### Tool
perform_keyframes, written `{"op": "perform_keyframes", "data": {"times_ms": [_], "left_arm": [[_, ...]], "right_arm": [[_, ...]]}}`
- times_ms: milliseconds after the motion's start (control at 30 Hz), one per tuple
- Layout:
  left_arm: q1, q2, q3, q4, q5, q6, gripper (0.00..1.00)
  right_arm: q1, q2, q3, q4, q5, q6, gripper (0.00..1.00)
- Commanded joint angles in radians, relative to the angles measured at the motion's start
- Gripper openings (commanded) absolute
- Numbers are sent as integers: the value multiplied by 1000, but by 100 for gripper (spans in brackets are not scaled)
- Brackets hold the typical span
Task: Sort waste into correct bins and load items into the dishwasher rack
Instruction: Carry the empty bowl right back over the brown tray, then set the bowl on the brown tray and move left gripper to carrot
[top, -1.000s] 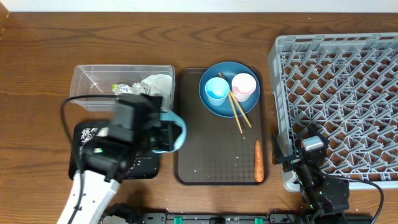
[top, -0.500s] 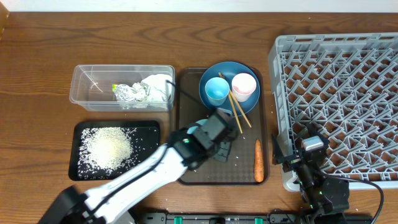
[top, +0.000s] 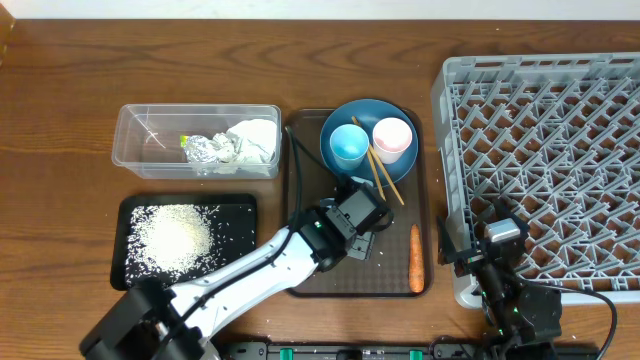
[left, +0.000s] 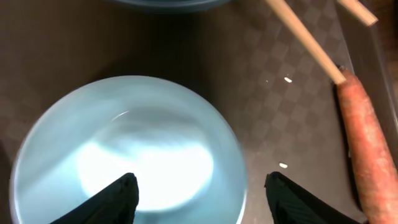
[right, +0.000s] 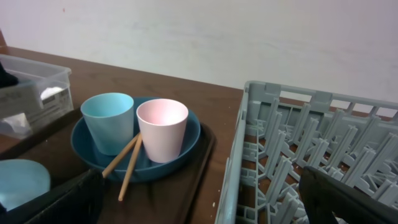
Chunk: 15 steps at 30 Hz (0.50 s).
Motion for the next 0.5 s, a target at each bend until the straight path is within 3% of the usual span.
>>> {"op": "perform_keyframes", "data": {"times_ms": [0,267,467], "left_arm": [[-8,-79,57,-6,24,-18,70],[-134,-103,58,24,16,-208,68],[-232,36,56,165,17,-234,56]], "right_arm": [[-6,-2,-2,-4,-2,12,99],[-6,-2,-2,-4,-2,12,99],[-6,-2,-2,-4,-2,12,99]]}}
